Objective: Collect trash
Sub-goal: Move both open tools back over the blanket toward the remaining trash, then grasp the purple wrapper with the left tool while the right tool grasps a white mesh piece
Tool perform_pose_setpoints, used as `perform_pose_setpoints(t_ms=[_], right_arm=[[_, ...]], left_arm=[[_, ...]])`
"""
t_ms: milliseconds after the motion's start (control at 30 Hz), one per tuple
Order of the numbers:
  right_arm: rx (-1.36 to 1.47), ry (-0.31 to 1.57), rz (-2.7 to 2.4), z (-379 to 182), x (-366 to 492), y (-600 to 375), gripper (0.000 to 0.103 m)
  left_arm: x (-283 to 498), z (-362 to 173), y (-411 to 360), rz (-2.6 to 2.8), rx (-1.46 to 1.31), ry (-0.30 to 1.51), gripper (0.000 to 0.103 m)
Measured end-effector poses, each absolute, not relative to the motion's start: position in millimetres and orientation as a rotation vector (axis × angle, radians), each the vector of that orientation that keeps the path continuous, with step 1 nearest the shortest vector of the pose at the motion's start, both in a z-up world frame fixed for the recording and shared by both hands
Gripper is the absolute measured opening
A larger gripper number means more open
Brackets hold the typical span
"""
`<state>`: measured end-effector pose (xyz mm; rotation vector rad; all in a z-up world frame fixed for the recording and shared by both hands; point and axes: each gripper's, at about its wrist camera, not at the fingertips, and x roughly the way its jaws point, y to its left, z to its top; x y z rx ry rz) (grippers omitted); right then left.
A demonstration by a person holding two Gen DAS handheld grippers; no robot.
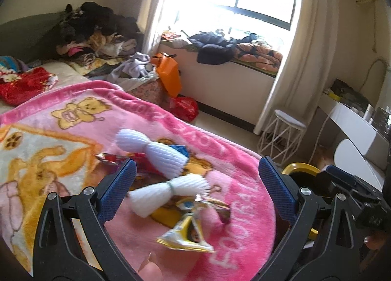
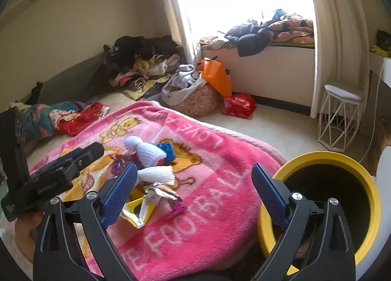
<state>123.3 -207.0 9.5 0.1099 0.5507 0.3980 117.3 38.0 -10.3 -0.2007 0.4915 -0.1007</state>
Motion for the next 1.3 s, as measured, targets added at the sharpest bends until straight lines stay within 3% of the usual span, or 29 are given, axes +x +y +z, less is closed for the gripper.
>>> perform_pose_setpoints(t_ms=[933, 1167, 1300], right_arm=[[0.042, 0.714, 0.510, -36.7, 208.8, -129.0, 0.091], [0.060, 0.788, 0.524, -54.3, 238.2, -113.3, 0.081], [0.080, 0.847, 0.534, -66.7, 254.4, -101.6, 0.077]], left_arm=[[147.1, -72.5, 143.7, 0.079, -0.301, 0.639, 0.091], [171.8, -92.2, 151.4, 0.061, -0.335, 0.698, 0.066], [184.7, -100.3, 153.0, 0.031, -0.370, 0.723, 0.058]])
